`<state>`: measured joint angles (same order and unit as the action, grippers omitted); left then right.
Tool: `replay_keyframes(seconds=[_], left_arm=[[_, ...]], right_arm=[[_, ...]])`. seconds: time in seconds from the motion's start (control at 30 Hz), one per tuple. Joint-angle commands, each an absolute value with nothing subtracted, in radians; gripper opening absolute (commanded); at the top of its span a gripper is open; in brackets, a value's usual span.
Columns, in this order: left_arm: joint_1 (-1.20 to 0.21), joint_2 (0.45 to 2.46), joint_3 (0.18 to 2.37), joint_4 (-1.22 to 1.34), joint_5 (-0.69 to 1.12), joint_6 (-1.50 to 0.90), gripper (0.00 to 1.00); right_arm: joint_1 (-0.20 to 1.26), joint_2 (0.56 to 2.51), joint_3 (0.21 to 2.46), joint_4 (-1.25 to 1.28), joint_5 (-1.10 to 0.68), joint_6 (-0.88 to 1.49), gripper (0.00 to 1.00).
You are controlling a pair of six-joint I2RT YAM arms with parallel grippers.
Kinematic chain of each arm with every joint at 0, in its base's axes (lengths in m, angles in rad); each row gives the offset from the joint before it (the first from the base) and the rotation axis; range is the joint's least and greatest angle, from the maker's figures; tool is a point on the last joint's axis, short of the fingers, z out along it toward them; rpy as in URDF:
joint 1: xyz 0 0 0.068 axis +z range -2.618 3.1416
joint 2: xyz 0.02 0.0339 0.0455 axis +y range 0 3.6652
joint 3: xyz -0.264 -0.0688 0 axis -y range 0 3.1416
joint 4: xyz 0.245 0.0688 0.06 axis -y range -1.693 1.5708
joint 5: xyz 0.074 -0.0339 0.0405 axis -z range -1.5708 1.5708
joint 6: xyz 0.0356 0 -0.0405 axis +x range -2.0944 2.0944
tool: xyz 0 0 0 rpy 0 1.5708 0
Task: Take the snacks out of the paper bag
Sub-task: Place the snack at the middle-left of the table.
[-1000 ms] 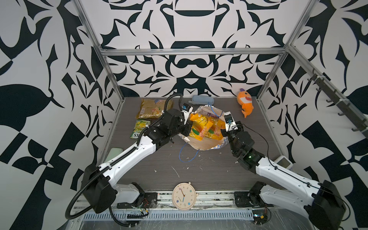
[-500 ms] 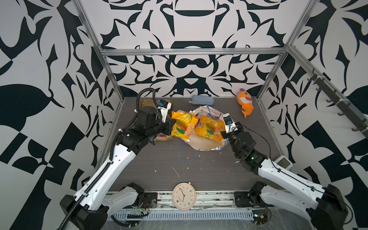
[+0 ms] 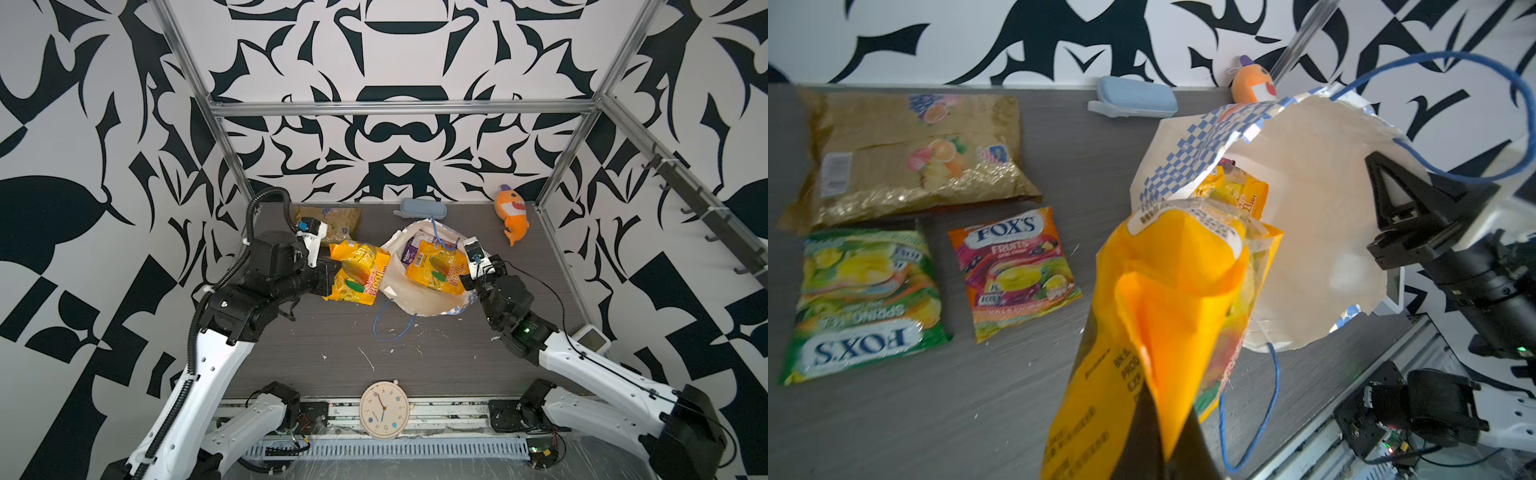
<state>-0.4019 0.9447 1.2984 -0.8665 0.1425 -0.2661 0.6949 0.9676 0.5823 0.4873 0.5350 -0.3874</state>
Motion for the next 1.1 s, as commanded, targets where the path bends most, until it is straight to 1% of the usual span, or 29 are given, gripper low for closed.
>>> replay_keyframes(seconds=[0.0,0.1,0.33,0.5,0.6,0.73,0.8,1.07], left_arm=[[-0.373,0.957,1.354,-1.006,0.105,-0.33,0.0],[-0.334,0.97,1.355,-1.065,0.124,-0.367,0.0],[-0.207,1.024,1.289,-1.127,0.243,-0.397,0.0],[-0.135,1.075,1.172,-1.079,0.357,-0.384,0.0],[-0.127,1.111,1.109,-1.032,0.398,-0.371,0.0],[-0.126,1.171,1.066,-1.018,0.405,-0.352,0.0],[-0.126,1.209,1.064,-1.032,0.371,-0.342,0.0],[-0.115,1.366,1.157,-1.125,0.252,-0.299,0.0]], right_arm=[[0.7,0.95,0.611,0.564,0.522,-0.38,0.0],[0.7,0.944,0.604,0.566,0.525,-0.379,0.0],[0.699,0.925,0.593,0.563,0.523,-0.378,0.0],[0.699,0.913,0.583,0.563,0.525,-0.378,0.0],[0.7,0.911,0.579,0.566,0.525,-0.375,0.0],[0.699,0.91,0.58,0.566,0.523,-0.374,0.0],[0.7,0.914,0.581,0.567,0.523,-0.373,0.0],[0.699,0.931,0.586,0.583,0.518,-0.374,0.0]])
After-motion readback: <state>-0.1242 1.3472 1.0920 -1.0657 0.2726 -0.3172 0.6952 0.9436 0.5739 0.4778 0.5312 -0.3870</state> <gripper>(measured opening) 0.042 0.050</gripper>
